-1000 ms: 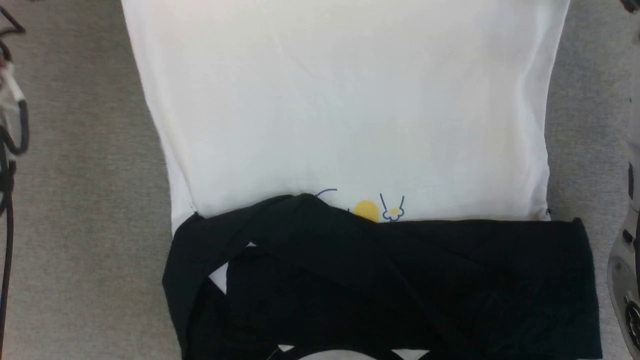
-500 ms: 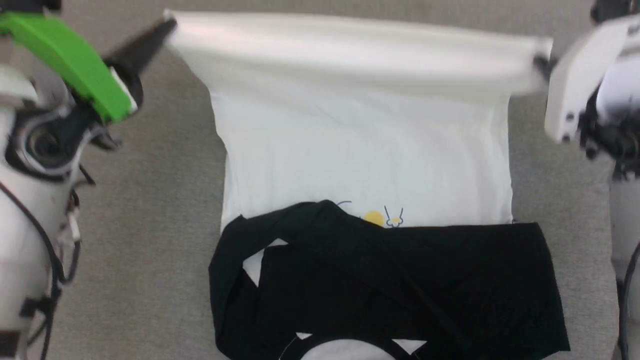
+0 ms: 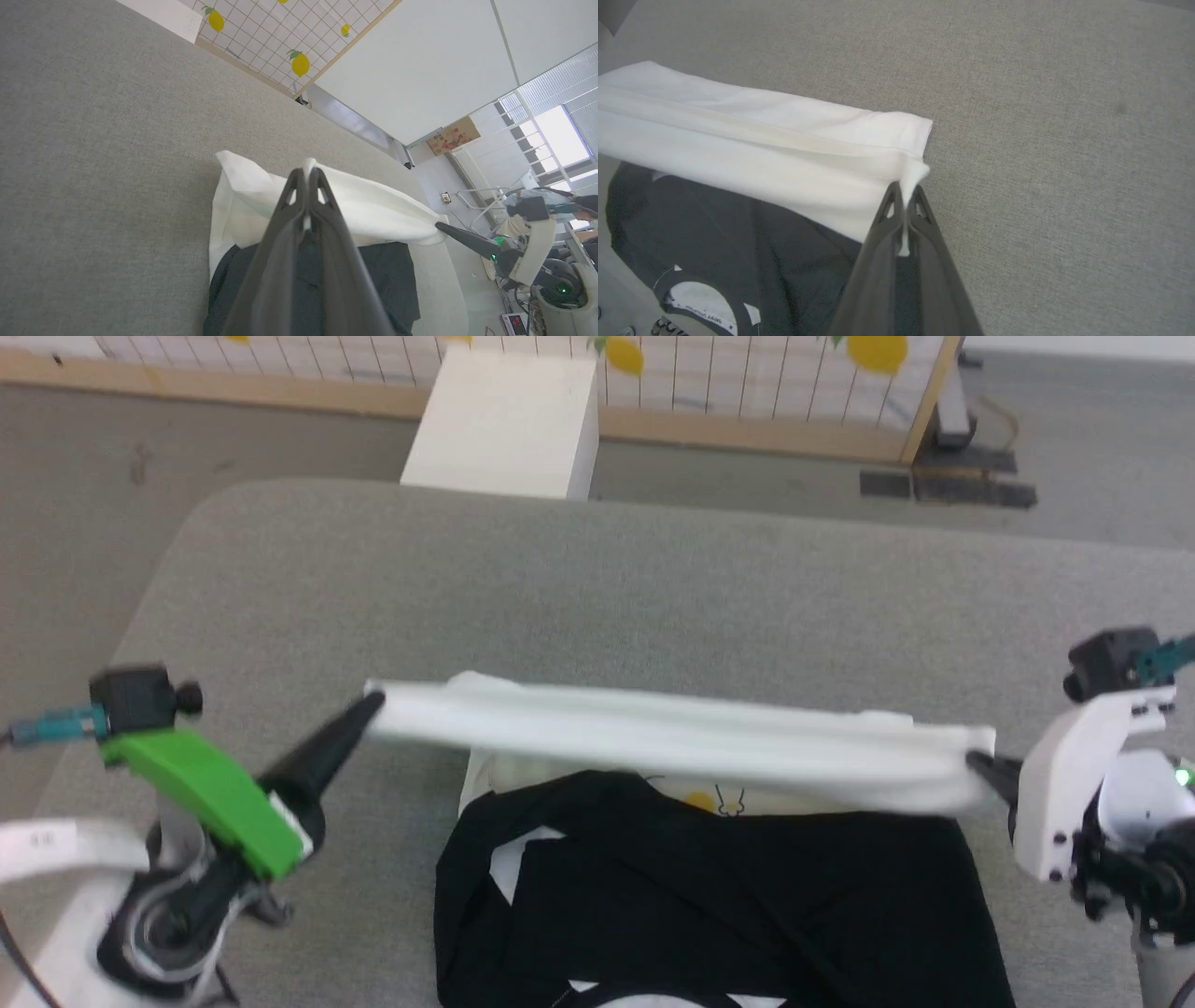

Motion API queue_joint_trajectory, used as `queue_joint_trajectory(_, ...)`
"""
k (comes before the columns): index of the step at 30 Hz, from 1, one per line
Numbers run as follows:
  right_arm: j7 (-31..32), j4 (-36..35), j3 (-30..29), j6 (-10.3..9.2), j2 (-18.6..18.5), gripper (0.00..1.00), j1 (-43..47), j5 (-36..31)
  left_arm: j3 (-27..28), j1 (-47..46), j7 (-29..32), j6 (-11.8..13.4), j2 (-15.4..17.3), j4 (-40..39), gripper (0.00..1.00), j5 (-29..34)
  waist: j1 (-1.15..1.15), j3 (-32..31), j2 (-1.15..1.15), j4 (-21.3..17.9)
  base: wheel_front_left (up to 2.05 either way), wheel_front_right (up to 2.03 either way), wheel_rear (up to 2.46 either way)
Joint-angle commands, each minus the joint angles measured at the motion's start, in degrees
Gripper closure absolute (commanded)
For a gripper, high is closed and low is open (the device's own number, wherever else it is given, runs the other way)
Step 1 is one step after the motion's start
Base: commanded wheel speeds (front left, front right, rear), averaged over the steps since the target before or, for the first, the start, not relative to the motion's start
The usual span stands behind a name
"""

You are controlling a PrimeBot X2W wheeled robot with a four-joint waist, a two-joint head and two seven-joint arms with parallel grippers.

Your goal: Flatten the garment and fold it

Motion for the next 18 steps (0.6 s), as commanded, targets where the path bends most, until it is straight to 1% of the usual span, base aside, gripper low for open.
queue_joint_trajectory(1,0.9,-1.0,-0.5,-0.08,0.0,1.0,2.0,0.4,0.4,3.0,-0.8,1.0,1.0,-1.3,1.0,-0.2,0.01,-4.2,0.0,-0.3,0.0,0.0,0.0)
queue_joint_trajectory(6,3.6,-3.5,-1.7,-0.08,0.3,1.0,7.9,0.8,1.4,11.5,-3.0,3.4,1.2,-5.5,1.0,-2.2,0.01,-5.0,0.0,-0.6,0.0,0.0,0.0)
queue_joint_trajectory(10,6.2,-4.2,-2.3,-0.08,0.0,1.0,11.6,0.3,1.7,16.1,-3.7,5.1,1.3,-7.3,1.0,-3.5,0.01,-5.3,0.0,-0.8,0.0,0.0,0.0)
queue_joint_trajectory(11,9.7,-4.4,-1.4,-0.08,-0.4,1.0,15.4,0.1,0.6,20.1,-2.5,7.9,1.8,-7.5,1.0,-4.3,0.01,-5.3,0.0,-1.0,0.0,0.0,0.0)
queue_joint_trajectory(14,10.8,-4.3,-0.7,-0.08,-0.2,1.0,17.0,-0.2,-1.0,21.3,-1.3,9.7,2.0,-6.4,1.0,-3.9,0.01,-5.2,0.0,-1.2,0.0,0.0,0.0)
queue_joint_trajectory(18,10.8,-3.3,1.3,-0.08,-0.3,1.0,18.1,-0.7,-3.4,21.7,0.6,11.0,1.5,-4.0,1.0,-3.5,0.01,-4.9,0.0,-1.4,0.0,0.0,0.0)
